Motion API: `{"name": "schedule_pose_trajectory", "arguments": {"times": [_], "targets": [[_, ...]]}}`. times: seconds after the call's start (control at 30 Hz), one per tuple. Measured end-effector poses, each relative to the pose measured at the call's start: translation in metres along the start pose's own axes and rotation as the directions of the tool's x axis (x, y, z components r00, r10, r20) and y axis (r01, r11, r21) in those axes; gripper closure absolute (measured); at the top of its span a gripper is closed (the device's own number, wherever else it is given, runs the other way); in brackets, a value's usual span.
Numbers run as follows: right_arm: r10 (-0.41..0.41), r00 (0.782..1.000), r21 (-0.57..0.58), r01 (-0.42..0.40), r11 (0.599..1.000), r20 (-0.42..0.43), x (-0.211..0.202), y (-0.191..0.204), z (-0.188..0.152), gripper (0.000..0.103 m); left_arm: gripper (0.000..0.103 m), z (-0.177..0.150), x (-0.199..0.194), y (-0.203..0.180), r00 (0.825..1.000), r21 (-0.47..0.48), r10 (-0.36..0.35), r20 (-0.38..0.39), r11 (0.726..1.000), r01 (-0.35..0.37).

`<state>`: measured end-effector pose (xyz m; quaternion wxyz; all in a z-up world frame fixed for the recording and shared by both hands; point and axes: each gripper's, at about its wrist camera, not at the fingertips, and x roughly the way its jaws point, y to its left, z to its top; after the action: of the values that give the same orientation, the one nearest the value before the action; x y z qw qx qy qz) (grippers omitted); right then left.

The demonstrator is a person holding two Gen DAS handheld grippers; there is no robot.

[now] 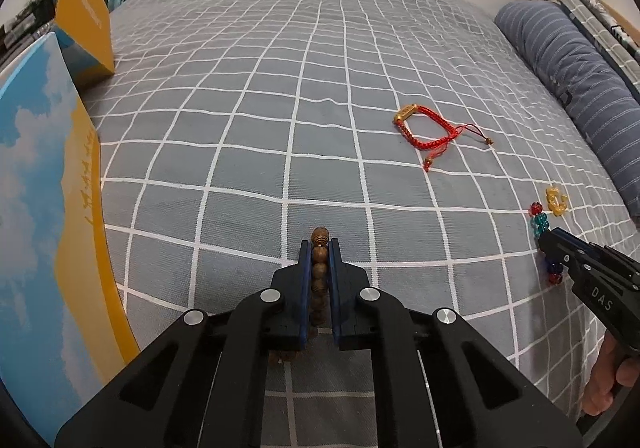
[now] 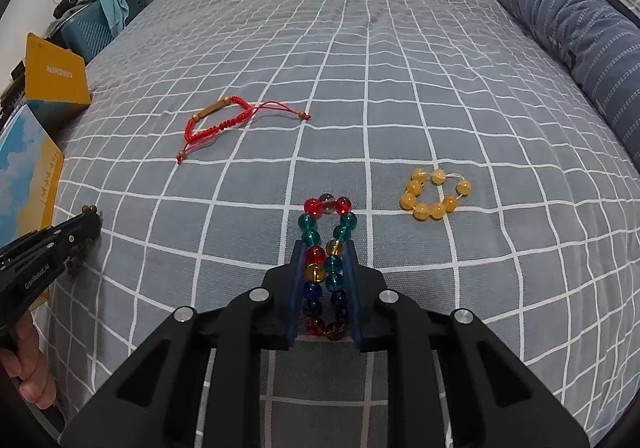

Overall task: Organize jewelry
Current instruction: 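Grasp the wooden bead bracelet with left tool while right tool grasps multicolour bead bracelet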

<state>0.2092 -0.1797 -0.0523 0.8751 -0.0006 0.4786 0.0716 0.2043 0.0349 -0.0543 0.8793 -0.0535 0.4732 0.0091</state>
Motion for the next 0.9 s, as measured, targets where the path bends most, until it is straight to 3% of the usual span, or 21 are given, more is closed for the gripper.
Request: {"name": "schedule_pose_trajectory", "arguments": {"times": [0.1,0.13,0.17,0.9], "targets": [[0.003,1.000,0.004,-0.003,1.000,0.004,-0.002,-0.001,0.001,0.086,0.096,0.000,-0.003,-0.001,1.000,0.002,-0.003,0.006,1.000,0.003],[0.006,1.000,0.005,-0.006,1.000,0.006,-0.003,-0.001,0.001,0.093,0.096,0.000,-0.005,-0.001,1.000,0.003,-0.004,0.008,1.000,0.004],[0.012,1.000,0.007,-0.012,1.000,0.006,-0.004,-0.001,0.001,0.094,0.096,0.000,-0.006,-0.001,1.000,0.003,-0.004,0.009,1.000,0.004],[0.027,0.997,0.010,-0.028,1.000,0.071,-0.036,0.001,0.011,0.094,0.096,0.007,-0.034,-0.006,1.000,0.007,-0.015,0.020,1.000,0.015]]}}
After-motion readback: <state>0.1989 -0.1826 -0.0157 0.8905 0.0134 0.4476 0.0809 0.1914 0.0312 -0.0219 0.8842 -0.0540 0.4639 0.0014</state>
